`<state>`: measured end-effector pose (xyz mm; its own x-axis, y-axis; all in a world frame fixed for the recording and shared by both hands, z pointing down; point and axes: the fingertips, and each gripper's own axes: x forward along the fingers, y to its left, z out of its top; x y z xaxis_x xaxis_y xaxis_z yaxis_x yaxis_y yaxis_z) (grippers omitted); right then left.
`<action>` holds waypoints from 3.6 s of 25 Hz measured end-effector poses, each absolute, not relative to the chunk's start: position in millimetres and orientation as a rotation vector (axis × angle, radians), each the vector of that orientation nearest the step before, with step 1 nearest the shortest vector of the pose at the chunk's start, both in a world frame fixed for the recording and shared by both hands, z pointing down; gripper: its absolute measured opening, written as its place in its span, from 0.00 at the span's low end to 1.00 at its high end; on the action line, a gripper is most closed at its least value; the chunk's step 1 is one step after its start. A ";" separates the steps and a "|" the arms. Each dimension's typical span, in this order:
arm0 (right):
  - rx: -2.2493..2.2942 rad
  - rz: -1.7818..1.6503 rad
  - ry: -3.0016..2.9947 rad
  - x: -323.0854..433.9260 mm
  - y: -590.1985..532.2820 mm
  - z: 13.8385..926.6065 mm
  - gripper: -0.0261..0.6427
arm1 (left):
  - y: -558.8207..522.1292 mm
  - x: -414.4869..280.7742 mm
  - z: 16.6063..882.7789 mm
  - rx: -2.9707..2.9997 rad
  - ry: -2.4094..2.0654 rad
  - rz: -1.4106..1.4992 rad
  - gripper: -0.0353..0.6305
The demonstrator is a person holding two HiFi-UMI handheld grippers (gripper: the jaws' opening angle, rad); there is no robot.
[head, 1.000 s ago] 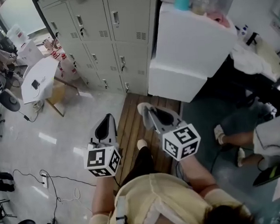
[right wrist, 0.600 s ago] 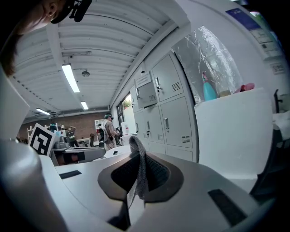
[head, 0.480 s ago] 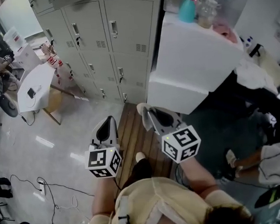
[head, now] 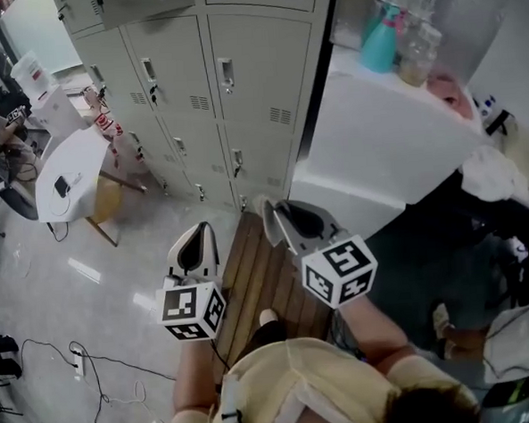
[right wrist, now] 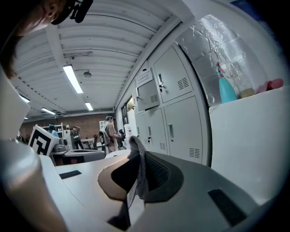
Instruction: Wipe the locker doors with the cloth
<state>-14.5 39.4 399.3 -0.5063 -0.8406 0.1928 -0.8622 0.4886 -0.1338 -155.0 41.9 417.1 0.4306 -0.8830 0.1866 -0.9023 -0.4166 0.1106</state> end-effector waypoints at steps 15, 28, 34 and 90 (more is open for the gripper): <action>1.514 0.247 -2.716 -19.1 -84.0 358.3 0.07 | -21.6 -178.5 399.9 2.411 -1.707 0.117 0.06; 1.342 0.120 -2.834 -34.4 -212.5 325.5 0.07 | -114.8 -185.3 377.1 2.265 -1.930 0.028 0.06; 1.339 0.078 -2.831 -34.5 -268.2 313.9 0.07 | -158.5 -178.5 369.7 2.220 -1.997 0.004 0.06; 1.911 -0.145 -2.569 -18.7 -384.2 243.6 0.07 | -279.7 -176.7 306.1 2.342 -2.030 -0.129 0.06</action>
